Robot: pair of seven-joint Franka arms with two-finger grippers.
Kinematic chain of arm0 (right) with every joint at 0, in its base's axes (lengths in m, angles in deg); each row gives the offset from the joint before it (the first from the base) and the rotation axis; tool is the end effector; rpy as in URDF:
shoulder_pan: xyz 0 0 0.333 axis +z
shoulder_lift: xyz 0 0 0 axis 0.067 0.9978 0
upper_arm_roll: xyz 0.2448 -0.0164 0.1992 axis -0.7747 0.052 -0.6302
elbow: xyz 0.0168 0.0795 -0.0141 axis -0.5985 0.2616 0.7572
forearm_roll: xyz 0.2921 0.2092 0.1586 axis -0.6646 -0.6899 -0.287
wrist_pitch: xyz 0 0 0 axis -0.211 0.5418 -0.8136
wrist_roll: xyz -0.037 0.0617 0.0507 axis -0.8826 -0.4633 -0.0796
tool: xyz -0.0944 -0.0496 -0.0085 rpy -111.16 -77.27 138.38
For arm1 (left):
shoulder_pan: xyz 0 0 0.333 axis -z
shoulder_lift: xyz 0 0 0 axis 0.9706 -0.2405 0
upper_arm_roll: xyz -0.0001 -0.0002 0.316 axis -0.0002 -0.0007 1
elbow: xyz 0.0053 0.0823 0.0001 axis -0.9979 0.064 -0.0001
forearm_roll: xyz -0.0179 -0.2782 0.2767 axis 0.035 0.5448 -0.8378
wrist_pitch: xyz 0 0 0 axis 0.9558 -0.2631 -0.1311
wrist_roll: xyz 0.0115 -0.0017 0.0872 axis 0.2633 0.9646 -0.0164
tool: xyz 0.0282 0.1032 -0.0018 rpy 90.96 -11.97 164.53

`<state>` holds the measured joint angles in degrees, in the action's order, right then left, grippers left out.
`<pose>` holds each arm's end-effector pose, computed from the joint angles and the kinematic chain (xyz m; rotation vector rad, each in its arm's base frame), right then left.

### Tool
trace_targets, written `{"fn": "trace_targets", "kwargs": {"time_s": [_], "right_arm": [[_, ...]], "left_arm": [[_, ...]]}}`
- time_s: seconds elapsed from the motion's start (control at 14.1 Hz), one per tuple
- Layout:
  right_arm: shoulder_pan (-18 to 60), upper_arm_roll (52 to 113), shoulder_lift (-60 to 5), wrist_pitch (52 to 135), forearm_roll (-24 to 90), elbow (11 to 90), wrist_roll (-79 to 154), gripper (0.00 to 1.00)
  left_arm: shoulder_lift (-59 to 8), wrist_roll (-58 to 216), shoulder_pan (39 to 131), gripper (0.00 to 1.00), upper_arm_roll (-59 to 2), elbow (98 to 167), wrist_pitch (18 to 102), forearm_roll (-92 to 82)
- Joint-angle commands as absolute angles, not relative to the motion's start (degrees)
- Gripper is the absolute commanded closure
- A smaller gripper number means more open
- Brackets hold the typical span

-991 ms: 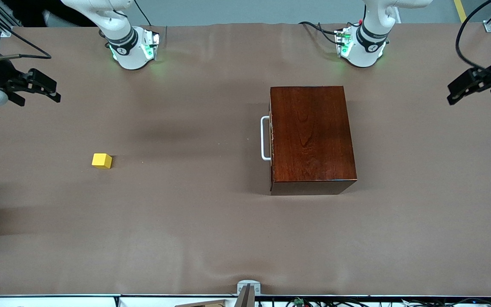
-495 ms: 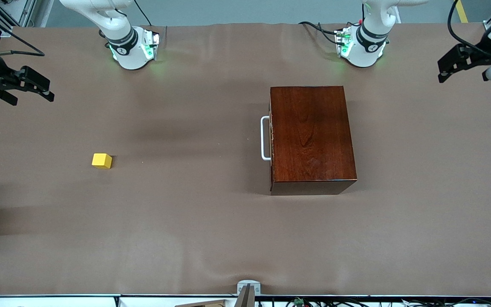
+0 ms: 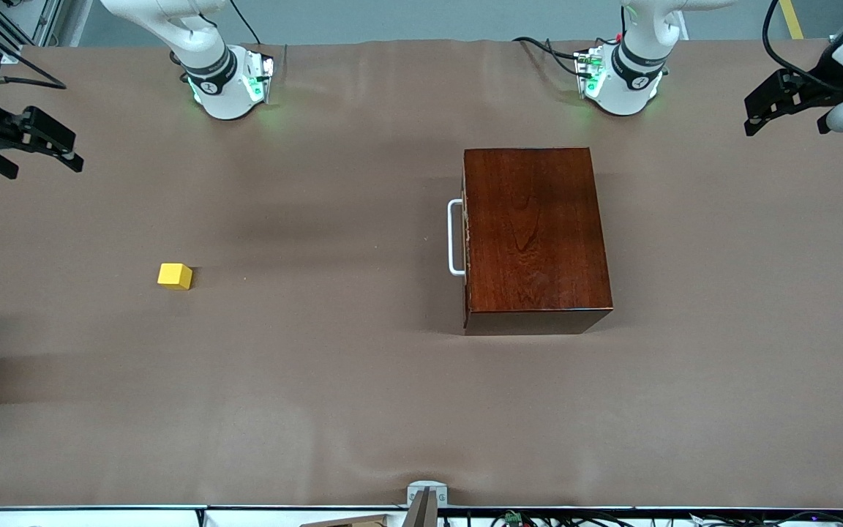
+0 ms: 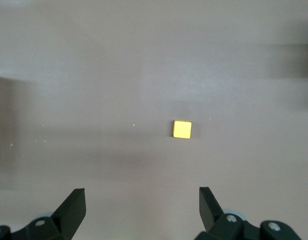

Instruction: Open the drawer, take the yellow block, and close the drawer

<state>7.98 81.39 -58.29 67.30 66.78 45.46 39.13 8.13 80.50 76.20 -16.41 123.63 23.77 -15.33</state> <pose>0.5122 0.0027 0.6571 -3.0816 -0.1021 -0.0615 0.4880 -0.0554 0.6799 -3.0982 0.0251 0.0464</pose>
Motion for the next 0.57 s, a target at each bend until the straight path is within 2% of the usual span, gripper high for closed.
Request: {"fn": "trace_targets", "kwargs": {"time_s": [0.0, 0.5], "right_arm": [[7.4, 81.5, -57.1, 66.5, 67.6, 43.8, 39.3, 0.0], [8.0, 81.9, -56.3, 66.9, 68.0, 42.5, 39.1, 0.0]], "left_arm": [[8.7, 82.0, 75.4, 0.0, -16.5, 123.3, 24.3, -14.2], [7.2, 81.1, 75.6, 0.0, -16.4, 122.1, 24.3, -14.1]]}}
